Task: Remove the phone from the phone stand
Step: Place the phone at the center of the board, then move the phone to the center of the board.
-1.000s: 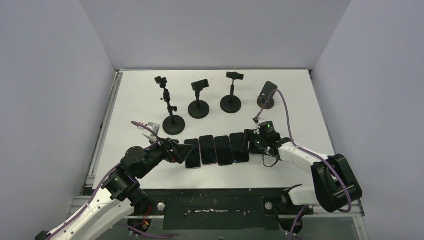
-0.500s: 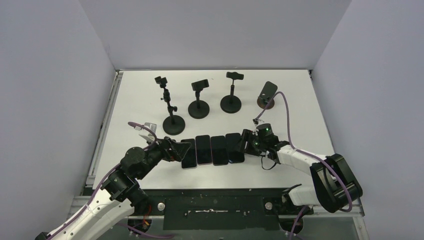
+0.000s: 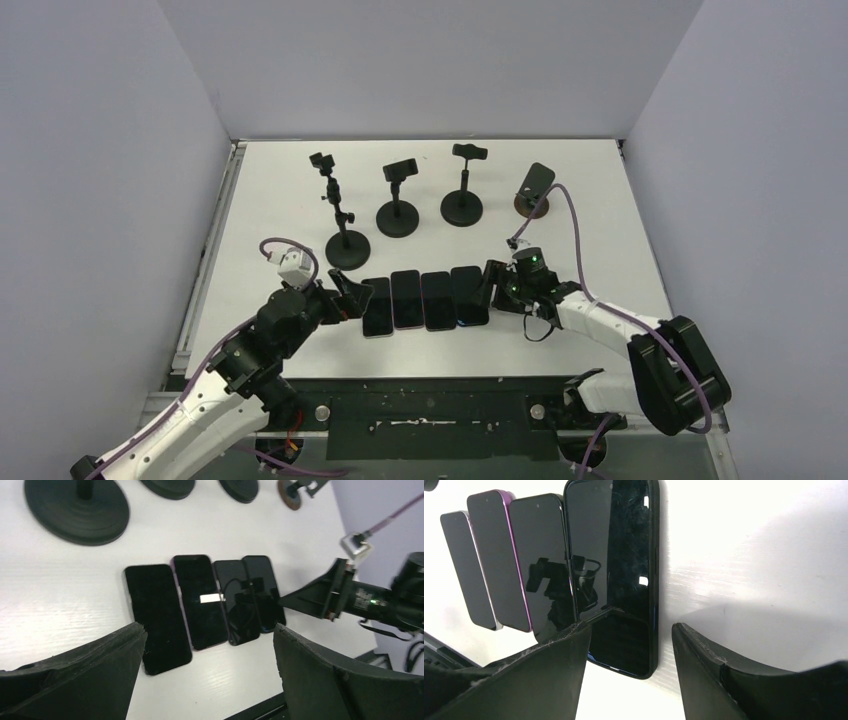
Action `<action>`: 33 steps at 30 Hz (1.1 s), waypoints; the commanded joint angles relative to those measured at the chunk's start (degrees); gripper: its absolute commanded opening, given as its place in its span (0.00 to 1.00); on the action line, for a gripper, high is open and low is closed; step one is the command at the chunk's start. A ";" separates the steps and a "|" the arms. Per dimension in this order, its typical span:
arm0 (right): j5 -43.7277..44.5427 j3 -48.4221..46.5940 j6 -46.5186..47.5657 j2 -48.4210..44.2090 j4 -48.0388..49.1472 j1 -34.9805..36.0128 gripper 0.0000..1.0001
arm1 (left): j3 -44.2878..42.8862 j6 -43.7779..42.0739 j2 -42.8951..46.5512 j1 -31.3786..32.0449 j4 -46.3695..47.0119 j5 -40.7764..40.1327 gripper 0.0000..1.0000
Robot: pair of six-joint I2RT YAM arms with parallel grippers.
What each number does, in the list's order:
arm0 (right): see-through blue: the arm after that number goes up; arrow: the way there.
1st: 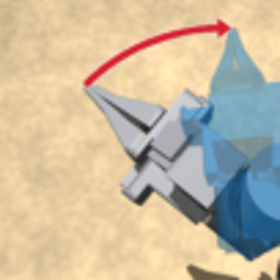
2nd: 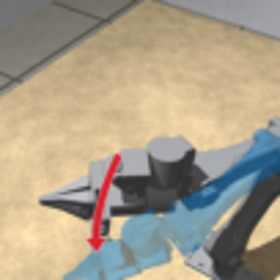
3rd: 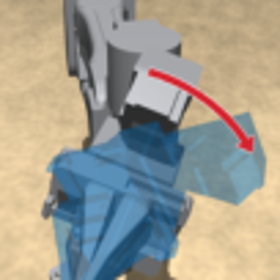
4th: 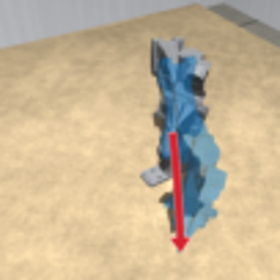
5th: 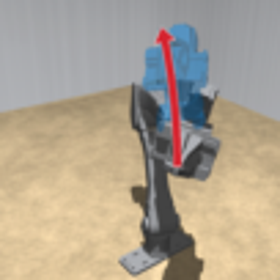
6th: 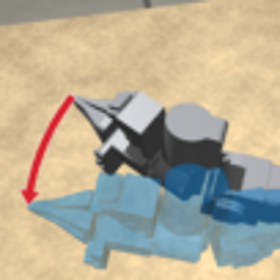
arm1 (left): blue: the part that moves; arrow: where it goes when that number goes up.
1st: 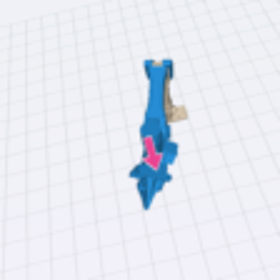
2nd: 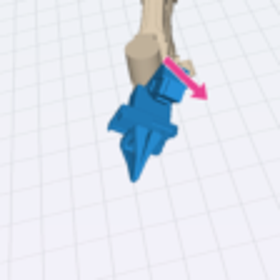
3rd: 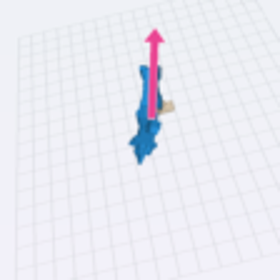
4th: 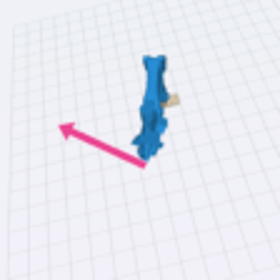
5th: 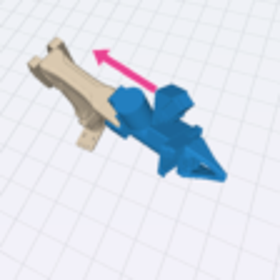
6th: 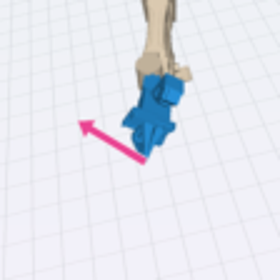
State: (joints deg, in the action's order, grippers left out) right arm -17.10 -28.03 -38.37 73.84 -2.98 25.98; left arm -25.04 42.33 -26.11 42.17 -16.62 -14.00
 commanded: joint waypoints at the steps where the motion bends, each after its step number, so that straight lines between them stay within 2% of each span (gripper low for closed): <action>1: 4.57 -2.58 2.59 -3.89 -2.77 0.48 0.61 | -3.18 5.77 -3.50 -0.29 -8.87 -8.02 0.97; 7: 5.40 -0.36 3.20 -6.39 -1.91 0.28 0.61 | -0.33 8.78 -9.03 -0.27 -6.18 -5.48 0.95; 11: 5.06 1.45 2.70 -8.81 -0.61 0.26 0.61 | 5.05 9.96 -11.59 -0.30 2.35 -2.60 0.87; 16: 4.81 2.44 2.73 -12.12 -0.79 0.27 0.61 | 8.61 8.04 -15.64 -0.56 11.70 -3.63 0.80; 24: 5.30 1.57 3.19 -18.16 -3.80 0.38 0.61 | 8.36 7.54 -25.27 -1.64 19.17 -2.71 0.79; 33: 4.50 0.94 2.97 -23.77 -5.20 0.61 0.60 | 8.62 7.33 -31.09 -2.39 25.92 0.19 0.78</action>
State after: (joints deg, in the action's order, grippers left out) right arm -13.04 -25.50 -36.05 52.23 -8.40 26.00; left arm -15.59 50.35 -55.27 40.47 2.15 -15.53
